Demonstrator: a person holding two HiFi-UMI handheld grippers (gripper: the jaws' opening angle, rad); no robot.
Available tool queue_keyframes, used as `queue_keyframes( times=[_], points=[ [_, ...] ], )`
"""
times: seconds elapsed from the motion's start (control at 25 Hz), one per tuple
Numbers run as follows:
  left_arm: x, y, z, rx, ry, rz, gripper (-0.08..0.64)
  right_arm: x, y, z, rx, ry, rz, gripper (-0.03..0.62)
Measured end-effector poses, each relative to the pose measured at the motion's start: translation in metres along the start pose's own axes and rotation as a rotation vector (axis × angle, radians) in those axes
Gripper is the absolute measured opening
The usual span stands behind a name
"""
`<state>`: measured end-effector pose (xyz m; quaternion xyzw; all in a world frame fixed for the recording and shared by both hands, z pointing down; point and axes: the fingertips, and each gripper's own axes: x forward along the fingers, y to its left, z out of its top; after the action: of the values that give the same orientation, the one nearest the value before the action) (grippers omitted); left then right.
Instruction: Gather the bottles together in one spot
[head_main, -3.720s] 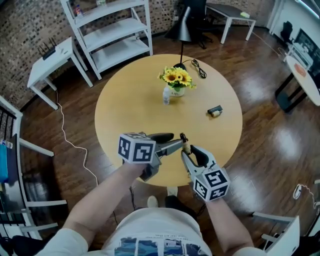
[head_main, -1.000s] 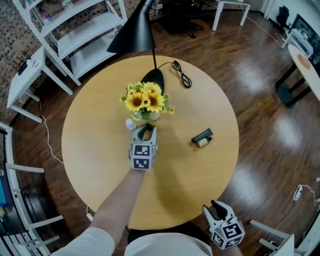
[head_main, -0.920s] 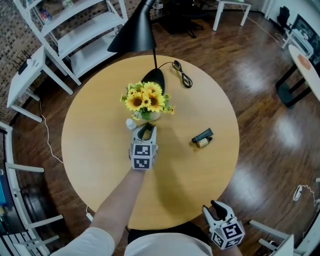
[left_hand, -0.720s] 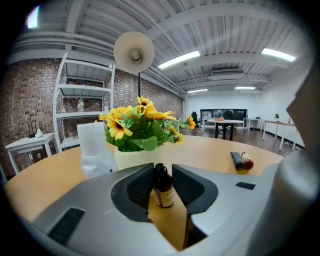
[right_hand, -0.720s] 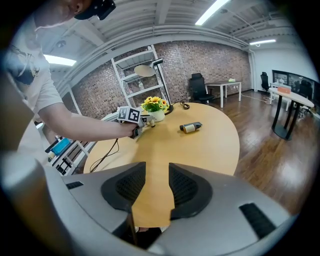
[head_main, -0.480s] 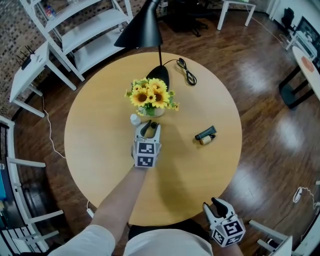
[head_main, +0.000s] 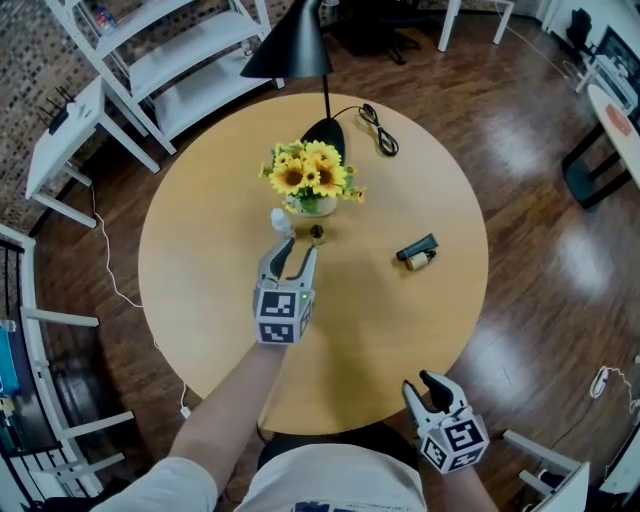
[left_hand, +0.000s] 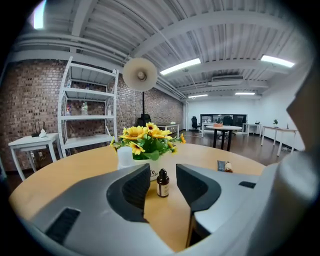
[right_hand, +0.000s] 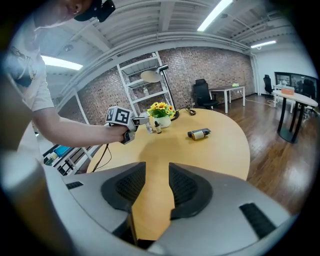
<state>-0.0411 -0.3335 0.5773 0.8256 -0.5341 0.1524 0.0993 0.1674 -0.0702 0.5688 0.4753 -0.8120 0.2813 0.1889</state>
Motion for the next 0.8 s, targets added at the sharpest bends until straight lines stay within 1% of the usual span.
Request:
queue_keyframes(
  times=[0.12, 0.24, 0.32, 0.48, 0.56, 0.72, 0.8],
  points=[
    [-0.045, 0.006, 0.007, -0.042, 0.000, -0.024, 0.161, 0.006, 0.019, 0.007, -0.026, -0.030, 0.016, 0.169],
    [-0.097, 0.013, 0.009, -0.090, 0.017, -0.070, 0.163, 0.007, 0.045, 0.017, -0.044, -0.068, 0.037, 0.170],
    [-0.138, 0.018, 0.006, -0.121, 0.038, -0.100, 0.163, 0.005, 0.065, 0.023, -0.058, -0.081, 0.043, 0.189],
    [-0.223, 0.022, -0.005, -0.121, 0.103, -0.119, 0.163, -0.003, 0.108, 0.031, -0.097, -0.094, 0.029, 0.191],
    [-0.262, 0.023, -0.013, -0.124, 0.133, -0.121, 0.164, -0.007, 0.128, 0.031, -0.115, -0.098, 0.006, 0.223],
    [-0.334, 0.023, -0.032, -0.158, 0.174, -0.121, 0.164, -0.023, 0.172, 0.020, -0.132, -0.107, -0.020, 0.233],
    [-0.364, 0.022, -0.038, -0.170, 0.186, -0.134, 0.164, -0.031, 0.192, 0.013, -0.141, -0.111, -0.027, 0.232]
  ],
)
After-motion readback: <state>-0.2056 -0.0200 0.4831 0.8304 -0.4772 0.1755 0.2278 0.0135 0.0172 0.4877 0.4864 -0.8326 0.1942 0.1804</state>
